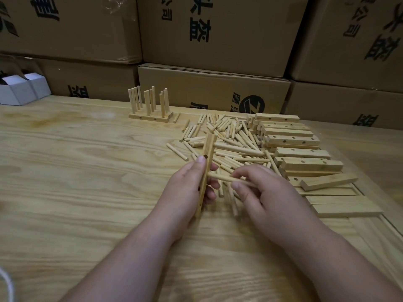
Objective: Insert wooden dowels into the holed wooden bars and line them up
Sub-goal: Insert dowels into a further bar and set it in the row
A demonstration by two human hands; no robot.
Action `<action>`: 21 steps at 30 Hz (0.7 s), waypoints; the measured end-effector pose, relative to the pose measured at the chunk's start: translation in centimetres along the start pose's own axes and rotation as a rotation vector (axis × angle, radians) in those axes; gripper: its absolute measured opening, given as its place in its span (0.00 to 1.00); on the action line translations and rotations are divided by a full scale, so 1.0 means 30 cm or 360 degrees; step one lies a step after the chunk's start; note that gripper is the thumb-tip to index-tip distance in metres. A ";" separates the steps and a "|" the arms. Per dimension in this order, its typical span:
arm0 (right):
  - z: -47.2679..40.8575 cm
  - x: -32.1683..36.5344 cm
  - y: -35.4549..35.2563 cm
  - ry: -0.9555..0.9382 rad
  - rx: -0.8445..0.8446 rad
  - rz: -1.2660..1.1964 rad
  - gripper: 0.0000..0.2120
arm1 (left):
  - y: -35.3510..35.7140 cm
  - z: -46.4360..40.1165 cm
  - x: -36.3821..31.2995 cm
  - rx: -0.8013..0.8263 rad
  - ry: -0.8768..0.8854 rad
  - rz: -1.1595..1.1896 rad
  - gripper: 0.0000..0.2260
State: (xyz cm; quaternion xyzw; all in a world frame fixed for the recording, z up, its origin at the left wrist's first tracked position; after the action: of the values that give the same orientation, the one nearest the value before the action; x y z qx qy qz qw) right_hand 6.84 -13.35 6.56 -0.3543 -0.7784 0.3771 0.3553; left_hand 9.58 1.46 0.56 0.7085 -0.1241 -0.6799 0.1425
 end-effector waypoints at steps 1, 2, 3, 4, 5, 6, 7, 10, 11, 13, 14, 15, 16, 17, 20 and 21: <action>0.001 0.002 0.005 -0.0002 -0.0002 -0.0006 0.09 | 0.007 0.003 0.001 0.0029 0.0004 -0.0040 0.18; 0.001 0.004 0.009 -0.0004 -0.0011 -0.0013 0.07 | 0.015 0.006 0.001 0.0056 0.0006 -0.0071 0.18; 0.002 0.006 0.010 -0.0005 -0.0036 -0.0021 0.06 | 0.020 0.008 0.002 0.0075 0.0007 -0.0090 0.19; 0.002 0.006 0.009 -0.0001 -0.0072 -0.0027 0.05 | 0.023 0.009 0.002 0.0086 0.0009 -0.0096 0.19; 0.003 0.005 0.006 0.0011 -0.0112 -0.0032 0.05 | 0.025 0.010 0.001 0.0094 0.0014 -0.0091 0.19; 0.003 0.004 0.003 0.0030 -0.0152 -0.0042 0.06 | 0.028 0.011 -0.001 0.0100 0.0022 -0.0079 0.19; 0.003 0.003 0.000 0.0046 -0.0185 -0.0057 0.06 | 0.029 0.012 -0.005 0.0104 0.0035 -0.0071 0.19; 0.002 0.008 -0.002 0.0073 -0.0222 -0.0091 0.10 | 0.034 0.013 -0.012 0.0118 0.0073 -0.0090 0.19; 0.001 0.008 -0.001 0.0081 -0.0223 -0.0097 0.10 | 0.036 0.014 -0.012 0.0128 0.0080 -0.0093 0.18; 0.000 0.001 -0.001 0.0096 -0.0229 -0.0127 0.11 | 0.041 0.014 -0.011 0.0159 0.0088 -0.0071 0.18; 0.001 -0.001 0.001 0.0104 -0.0228 -0.0156 0.11 | 0.043 0.015 -0.012 0.0180 0.0092 -0.0051 0.17; 0.002 -0.003 0.002 0.0114 -0.0229 -0.0196 0.11 | 0.044 0.016 -0.013 0.0199 0.0097 -0.0036 0.17; 0.004 -0.009 0.001 0.0135 -0.0240 -0.0244 0.11 | 0.044 0.017 -0.013 0.0209 0.0103 -0.0033 0.17; 0.007 -0.018 -0.001 0.0175 -0.0261 -0.0297 0.11 | 0.040 0.016 -0.013 0.0201 0.0114 -0.0038 0.17; 0.016 -0.052 -0.002 0.0314 -0.0289 -0.0431 0.14 | 0.002 0.008 -0.018 0.0030 0.0170 0.0047 0.18; 0.016 -0.053 -0.001 0.0317 -0.0272 -0.0400 0.14 | -0.023 0.001 -0.018 -0.0072 0.0177 0.0152 0.19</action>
State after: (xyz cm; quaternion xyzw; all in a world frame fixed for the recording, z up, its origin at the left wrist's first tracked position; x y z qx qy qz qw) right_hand 7.22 -14.83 5.91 -0.3188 -0.8068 0.2252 0.4435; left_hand 9.51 2.29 0.80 0.7351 -0.1343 -0.6345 0.1973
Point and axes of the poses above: each hand's wrist, its own z-axis away from the middle knuckle, its own y-axis out of the palm, x = y × z, the point moved 10 cm from there along -z, towards the middle knuckle, and after that the axes turned 10 degrees about z, right-handed, at the moved point
